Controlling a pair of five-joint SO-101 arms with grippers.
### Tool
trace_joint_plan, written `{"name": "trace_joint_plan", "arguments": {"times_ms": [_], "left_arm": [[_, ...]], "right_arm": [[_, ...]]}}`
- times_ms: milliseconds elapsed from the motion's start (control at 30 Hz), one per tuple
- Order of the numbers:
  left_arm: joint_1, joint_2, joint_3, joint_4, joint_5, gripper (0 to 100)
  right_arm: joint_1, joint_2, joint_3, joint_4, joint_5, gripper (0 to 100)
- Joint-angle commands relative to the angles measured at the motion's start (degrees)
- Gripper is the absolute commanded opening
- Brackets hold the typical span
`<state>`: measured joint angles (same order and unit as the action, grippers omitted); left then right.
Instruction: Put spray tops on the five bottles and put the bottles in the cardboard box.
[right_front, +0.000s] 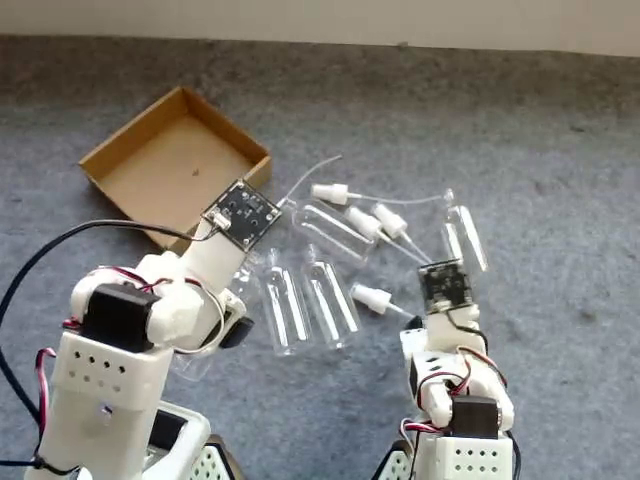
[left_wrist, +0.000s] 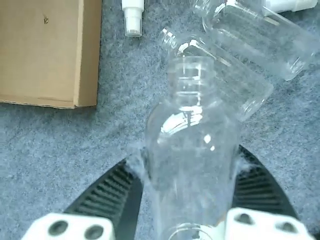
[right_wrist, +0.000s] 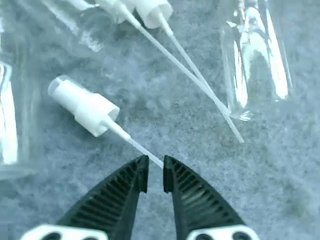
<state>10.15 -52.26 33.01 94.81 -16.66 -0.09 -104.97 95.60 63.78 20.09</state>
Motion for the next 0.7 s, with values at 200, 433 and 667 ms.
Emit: {"name": "trace_joint_plan", "arguments": {"times_ms": [200,433,667], "left_arm": [[0.8,-5.8,11.9,-19.5,-0.4,15],[0.9,-16.9,22.4,-29.6,-0.3,15],[0.9,-27.3,26.9,-31.5,8.1,15]], "right_arm": [[8.1,-0.5,1.6,-1.2,7.1,6.0],[18.1,-0.4,-7.5,-1.0,11.6,6.3],[18.0,-0.3,-15.3,5.1,13.8,6.3]]}}
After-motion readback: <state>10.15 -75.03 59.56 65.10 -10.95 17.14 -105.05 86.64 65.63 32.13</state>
